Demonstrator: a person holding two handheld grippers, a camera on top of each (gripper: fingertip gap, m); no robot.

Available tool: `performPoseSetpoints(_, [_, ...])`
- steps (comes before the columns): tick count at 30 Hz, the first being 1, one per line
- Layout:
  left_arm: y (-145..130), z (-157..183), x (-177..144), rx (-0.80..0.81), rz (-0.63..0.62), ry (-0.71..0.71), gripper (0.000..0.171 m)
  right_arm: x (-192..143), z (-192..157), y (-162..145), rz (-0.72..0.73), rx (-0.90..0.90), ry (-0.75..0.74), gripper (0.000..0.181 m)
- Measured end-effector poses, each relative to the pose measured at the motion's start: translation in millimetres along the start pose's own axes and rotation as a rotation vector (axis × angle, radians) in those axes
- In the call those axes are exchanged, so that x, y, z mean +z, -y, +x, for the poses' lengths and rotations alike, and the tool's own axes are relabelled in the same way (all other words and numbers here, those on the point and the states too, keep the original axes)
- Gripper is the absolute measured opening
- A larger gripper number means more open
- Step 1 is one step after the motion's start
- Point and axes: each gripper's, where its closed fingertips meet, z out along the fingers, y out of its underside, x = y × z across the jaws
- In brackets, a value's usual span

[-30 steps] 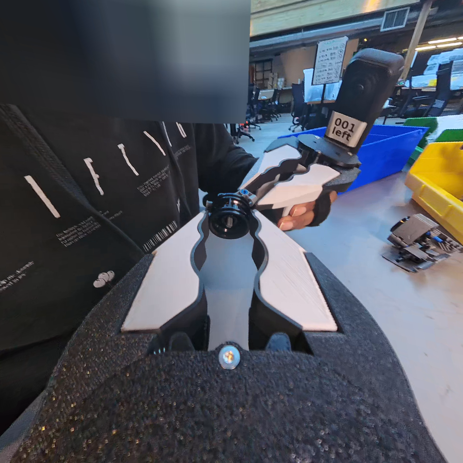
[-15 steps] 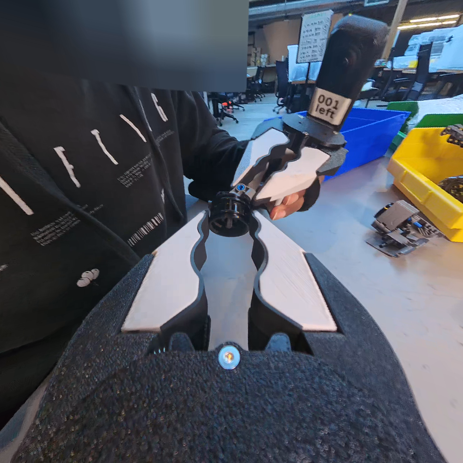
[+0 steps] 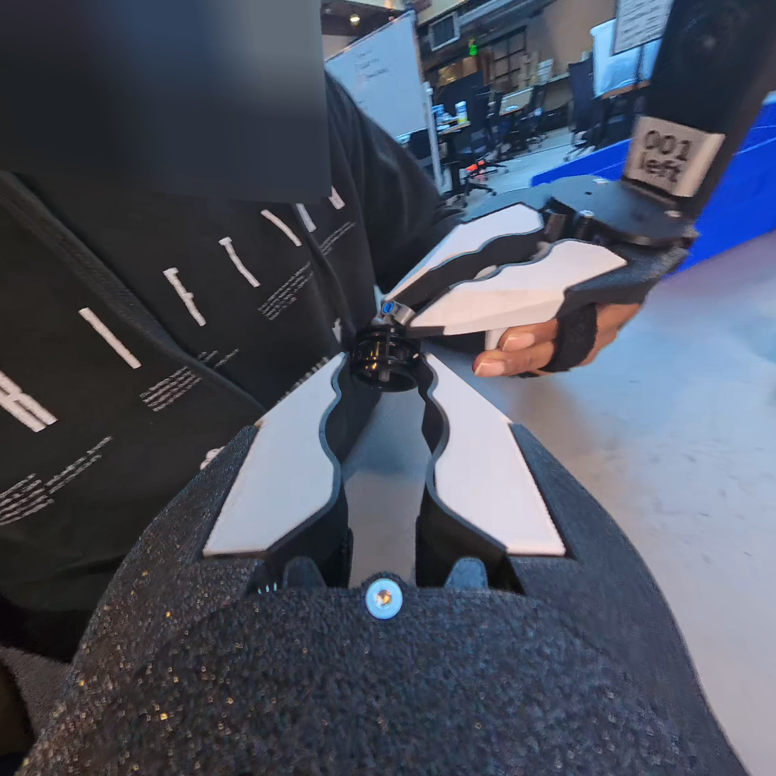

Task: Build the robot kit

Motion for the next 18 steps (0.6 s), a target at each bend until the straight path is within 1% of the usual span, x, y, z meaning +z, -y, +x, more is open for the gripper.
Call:
performPoseSetpoints(3, [2.4, -13.8, -12.0, 0.072, -0.026, 0.134, 0.013, -8.8, 17.2, 2.3, -0.004, -0.003, -0.126, 0.032])
performPoseSetpoints(5, [3.3, -26.4, -21.2, 0.107, -0.037, 0.249, 0.012, -15.6, 30.7, 1.0, -0.015, 0.021, -0.217, 0.032])
performPoseSetpoints(7, [4.7, -39.6, -30.7, 0.162, -0.058, 0.382, 0.004, -24.4, 43.8, -0.9, -0.021, 0.036, -0.301, 0.032])
performPoseSetpoints(8, [6.3, -44.9, -34.8, 0.194, -0.071, 0.441, 0.004, -28.3, 49.6, -2.1, -0.025, 0.043, -0.340, 0.032])
performPoseSetpoints(9, [7.7, -48.1, -37.4, 0.222, -0.085, 0.483, 0.009, -31.3, 54.7, -3.6, -0.031, 0.046, -0.373, 0.032])
performPoseSetpoints(11, [8.0, -51.5, -39.4, 0.257, -0.113, 0.533, 0.014, -33.6, 59.8, -5.0, -0.035, 0.053, -0.405, 0.032])
performPoseSetpoints(14, [4.0, -58.9, -40.7, 0.322, -0.170, 0.609, 0.018, -33.0, 61.4, -5.4, -0.034, 0.061, -0.412, 0.032])
performPoseSetpoints(18, [-4.9, -62.8, -37.1, 0.365, -0.236, 0.634, 0.021, -32.1, 63.2, -7.1, -0.035, 0.083, -0.417, 0.032])
